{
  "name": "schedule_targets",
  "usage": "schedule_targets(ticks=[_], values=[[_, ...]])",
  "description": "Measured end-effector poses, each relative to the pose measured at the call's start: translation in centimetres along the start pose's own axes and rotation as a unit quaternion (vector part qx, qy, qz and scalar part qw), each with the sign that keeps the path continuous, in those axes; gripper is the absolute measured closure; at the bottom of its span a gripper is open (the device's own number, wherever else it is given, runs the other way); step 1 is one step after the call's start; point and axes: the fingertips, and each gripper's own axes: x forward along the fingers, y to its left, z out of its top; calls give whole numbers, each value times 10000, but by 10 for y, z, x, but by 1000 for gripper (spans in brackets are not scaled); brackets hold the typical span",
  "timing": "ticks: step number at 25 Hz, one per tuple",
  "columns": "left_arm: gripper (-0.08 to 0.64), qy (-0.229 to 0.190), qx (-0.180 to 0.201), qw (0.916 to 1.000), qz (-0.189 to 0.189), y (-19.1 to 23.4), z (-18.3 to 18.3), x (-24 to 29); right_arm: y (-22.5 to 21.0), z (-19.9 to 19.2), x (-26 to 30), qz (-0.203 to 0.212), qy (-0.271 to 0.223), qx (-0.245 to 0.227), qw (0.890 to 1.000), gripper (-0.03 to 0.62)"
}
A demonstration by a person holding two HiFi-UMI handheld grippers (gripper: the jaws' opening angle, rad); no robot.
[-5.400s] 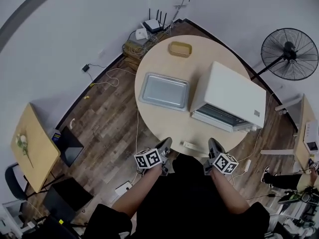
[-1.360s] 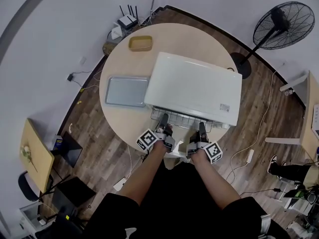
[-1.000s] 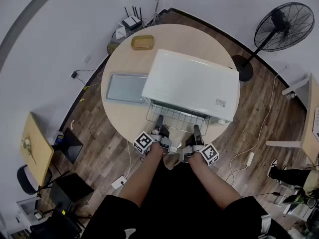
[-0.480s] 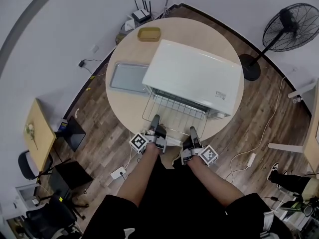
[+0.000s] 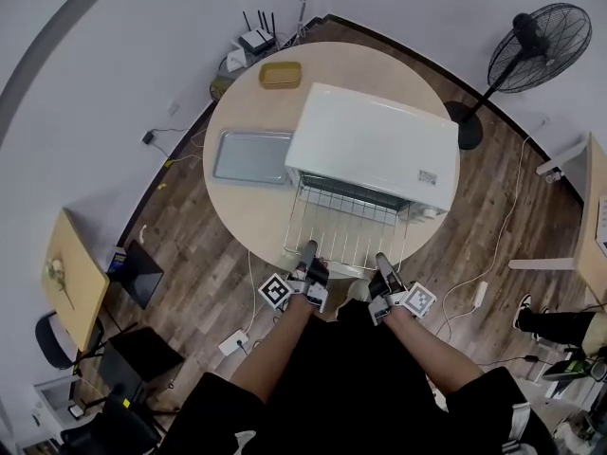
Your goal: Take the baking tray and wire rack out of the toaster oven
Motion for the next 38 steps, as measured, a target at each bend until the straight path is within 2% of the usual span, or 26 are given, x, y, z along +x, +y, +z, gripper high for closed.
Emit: schedule_targets(ticks=[3,6,13,18,22,30,33,38], values=[[541,530,-91,9985,-43,-2,-10,-14,-1,-8,-12,-26,-136,115,9998,588],[541,850,-190,9962,-90,-2,-17,-30,2,-21,-25,-34,-228,260,9994,588],[541,1066,-350,9935,-172,-12,6,-63,18,-63,-25,1,-366,203,9991,588],[541,900,-182,9956,-189,-19,54,-98,37,-107,2,70,-121,25,9999,586],[541,605,-151,9979,-177,-23,109,-121,53,-148,41,154,126,-158,9997,586],[541,93,57,9997,-225,-40,181,-155,85,-202,94,406,490,-164,9978,585],[541,-79,123,9996,-226,-41,208,-159,98,-215,120,501,596,-136,9969,585],[540,-347,194,9991,-179,-36,251,-146,93,-223,164,263,784,-317,9961,584]])
